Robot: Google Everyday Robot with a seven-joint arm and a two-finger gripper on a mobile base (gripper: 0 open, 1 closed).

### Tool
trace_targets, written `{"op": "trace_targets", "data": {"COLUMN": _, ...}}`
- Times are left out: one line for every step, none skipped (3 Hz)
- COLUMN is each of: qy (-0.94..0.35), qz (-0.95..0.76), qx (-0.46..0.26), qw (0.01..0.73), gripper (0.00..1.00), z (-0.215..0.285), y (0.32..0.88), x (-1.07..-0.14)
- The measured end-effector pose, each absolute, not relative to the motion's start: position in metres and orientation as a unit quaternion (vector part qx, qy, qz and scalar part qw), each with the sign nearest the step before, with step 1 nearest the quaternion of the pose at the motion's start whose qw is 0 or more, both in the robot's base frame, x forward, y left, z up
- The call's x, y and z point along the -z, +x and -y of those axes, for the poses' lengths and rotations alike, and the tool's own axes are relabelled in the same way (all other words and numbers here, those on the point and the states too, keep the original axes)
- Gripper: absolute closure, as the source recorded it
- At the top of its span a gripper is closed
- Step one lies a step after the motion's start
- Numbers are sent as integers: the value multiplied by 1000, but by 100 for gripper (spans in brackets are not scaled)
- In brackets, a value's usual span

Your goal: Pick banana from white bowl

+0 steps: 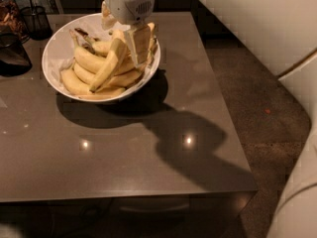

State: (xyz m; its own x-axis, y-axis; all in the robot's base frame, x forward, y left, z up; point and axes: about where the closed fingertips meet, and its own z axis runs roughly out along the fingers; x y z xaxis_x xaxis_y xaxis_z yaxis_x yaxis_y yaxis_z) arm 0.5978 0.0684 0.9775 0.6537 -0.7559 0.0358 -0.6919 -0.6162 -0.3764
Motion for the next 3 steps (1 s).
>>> {"op": "trace_targets", "data": {"qy": -899, "qz": -400, "qx": 90, "qw": 156, "gripper": 26, "z": -69, "y": 602, "x": -963}}
{"op": "trace_targets", "data": {"qy": -905, "qz": -391, "qx": 84, "qw": 144, "gripper": 33, "z": -72, "y": 605, "x": -950}}
{"op": "trace_targets", "data": {"qy": -913, "qz": -372, "qx": 86, "qw": 140, "gripper": 34, "z": -81, "y": 607, "x": -946}}
